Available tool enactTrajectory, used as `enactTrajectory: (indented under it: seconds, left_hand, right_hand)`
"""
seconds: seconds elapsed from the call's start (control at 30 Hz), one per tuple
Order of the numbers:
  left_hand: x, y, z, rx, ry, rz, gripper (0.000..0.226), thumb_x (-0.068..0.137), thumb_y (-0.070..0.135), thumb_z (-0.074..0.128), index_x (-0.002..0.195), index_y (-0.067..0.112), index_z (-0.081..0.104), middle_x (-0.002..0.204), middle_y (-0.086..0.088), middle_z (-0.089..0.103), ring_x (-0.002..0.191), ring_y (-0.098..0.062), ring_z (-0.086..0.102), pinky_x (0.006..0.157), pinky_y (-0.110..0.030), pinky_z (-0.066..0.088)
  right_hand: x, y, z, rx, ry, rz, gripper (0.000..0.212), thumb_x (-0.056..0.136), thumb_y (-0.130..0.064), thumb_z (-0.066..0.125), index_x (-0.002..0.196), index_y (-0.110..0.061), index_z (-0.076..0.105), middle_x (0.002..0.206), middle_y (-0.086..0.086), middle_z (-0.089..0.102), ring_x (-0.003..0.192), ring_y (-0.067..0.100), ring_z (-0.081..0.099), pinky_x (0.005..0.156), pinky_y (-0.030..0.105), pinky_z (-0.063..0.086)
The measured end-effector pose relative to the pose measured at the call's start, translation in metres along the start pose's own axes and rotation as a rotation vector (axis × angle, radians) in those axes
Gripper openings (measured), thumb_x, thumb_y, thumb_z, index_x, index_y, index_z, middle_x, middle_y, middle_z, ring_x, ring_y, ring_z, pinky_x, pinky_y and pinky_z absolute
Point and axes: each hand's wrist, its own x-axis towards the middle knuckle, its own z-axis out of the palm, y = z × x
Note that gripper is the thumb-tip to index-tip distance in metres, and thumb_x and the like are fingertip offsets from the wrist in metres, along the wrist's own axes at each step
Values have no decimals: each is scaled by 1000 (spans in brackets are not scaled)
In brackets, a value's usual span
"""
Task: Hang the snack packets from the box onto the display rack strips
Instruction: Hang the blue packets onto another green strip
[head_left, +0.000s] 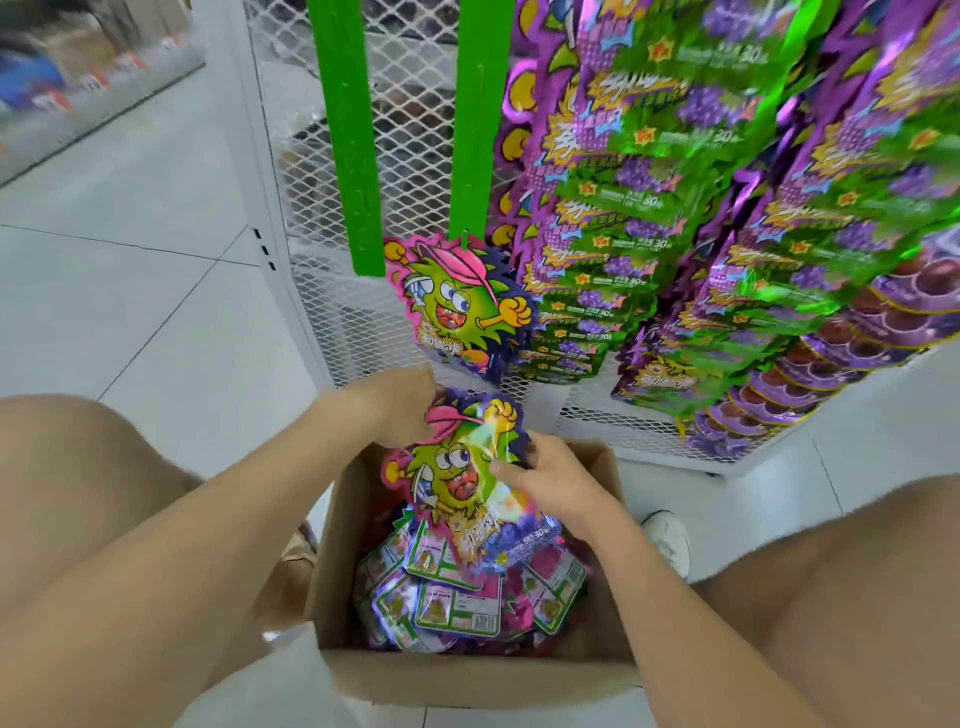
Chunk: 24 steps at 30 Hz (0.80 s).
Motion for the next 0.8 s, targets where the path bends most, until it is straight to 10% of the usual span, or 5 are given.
enactTrajectory:
  seconds: [0.2, 0.4, 0.5, 0.7, 0.8]
  left_hand:
    - [-13, -13, -40, -459, 335, 110, 20, 101, 24, 69, 89, 9, 63, 76, -2, 56, 76, -23, 52, 60, -26, 36]
    - [-33, -13, -77, -437, 515, 312, 11, 103, 21, 67, 98, 30, 66, 85, 8, 65, 79, -14, 60, 72, -30, 47]
    - [-35, -9, -101, -462, 613, 357, 17, 102, 22, 68, 94, 37, 67, 81, 8, 68, 76, -15, 63, 71, -33, 48]
    - [-11, 8, -124, -753, 764, 76, 53, 98, 16, 67, 147, 16, 48, 138, 3, 61, 126, -15, 58, 108, -33, 48]
    - [6, 16, -133, -968, 778, -10, 46, 99, 8, 57, 144, 14, 49, 133, 0, 61, 124, -20, 59, 109, -39, 49]
  right_hand:
    - [-18, -51, -13, 357, -23, -30, 25, 90, 2, 75, 114, -4, 72, 117, 19, 75, 106, 32, 71, 102, 54, 55]
    - [-28, -146, -36, -126, 224, -405, 27, 87, -28, 85, 111, -30, 73, 93, -9, 80, 96, 10, 75, 91, 30, 57]
    - [-18, -178, -38, -578, 305, -575, 23, 93, -47, 65, 111, -33, 70, 97, -7, 77, 96, 19, 71, 92, 42, 55]
    - [10, -212, -59, -804, 464, -552, 18, 99, -22, 65, 114, -13, 71, 97, 10, 72, 102, 35, 62, 82, 38, 48]
    - [16, -209, -55, -786, 565, -569, 19, 96, -21, 64, 114, -18, 70, 95, 5, 72, 96, 30, 64, 80, 39, 52]
